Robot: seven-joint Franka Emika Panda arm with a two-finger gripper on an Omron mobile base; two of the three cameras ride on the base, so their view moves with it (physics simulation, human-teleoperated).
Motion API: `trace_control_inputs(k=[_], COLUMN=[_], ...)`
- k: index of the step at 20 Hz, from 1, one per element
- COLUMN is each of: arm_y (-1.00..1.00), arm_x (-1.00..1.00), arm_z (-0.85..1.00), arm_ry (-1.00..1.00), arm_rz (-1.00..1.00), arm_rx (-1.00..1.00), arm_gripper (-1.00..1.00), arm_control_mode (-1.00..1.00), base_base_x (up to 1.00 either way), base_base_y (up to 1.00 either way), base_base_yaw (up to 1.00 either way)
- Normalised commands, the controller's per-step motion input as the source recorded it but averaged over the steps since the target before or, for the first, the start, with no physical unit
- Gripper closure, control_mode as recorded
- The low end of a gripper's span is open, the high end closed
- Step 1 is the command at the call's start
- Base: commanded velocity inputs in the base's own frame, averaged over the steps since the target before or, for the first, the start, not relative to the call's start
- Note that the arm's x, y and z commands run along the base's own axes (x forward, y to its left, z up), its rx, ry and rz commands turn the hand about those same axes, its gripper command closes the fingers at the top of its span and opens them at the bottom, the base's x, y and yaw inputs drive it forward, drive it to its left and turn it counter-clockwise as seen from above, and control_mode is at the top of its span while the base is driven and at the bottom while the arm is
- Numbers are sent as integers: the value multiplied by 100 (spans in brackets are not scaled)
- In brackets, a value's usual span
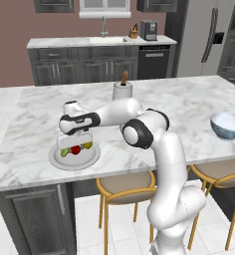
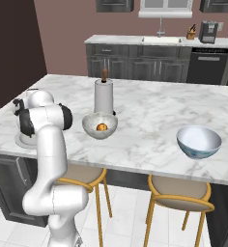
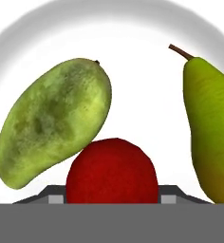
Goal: Take the fruits from the plate on the dining counter and place two fruits in each bowl.
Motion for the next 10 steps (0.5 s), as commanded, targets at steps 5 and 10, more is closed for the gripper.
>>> trace_control_inputs(k=[5, 10], arm_y=[-16, -65], arm_x=[-32, -53], arm_z=[45, 84], arm_ry=[0, 0], arm_rz=[0, -3], arm_rx=[0, 3], arm_gripper=[100, 100], arm_control_mode=[-100, -100], base_base_x=[0, 0], base_base_y=[0, 0], base_base_yaw=[0, 0])
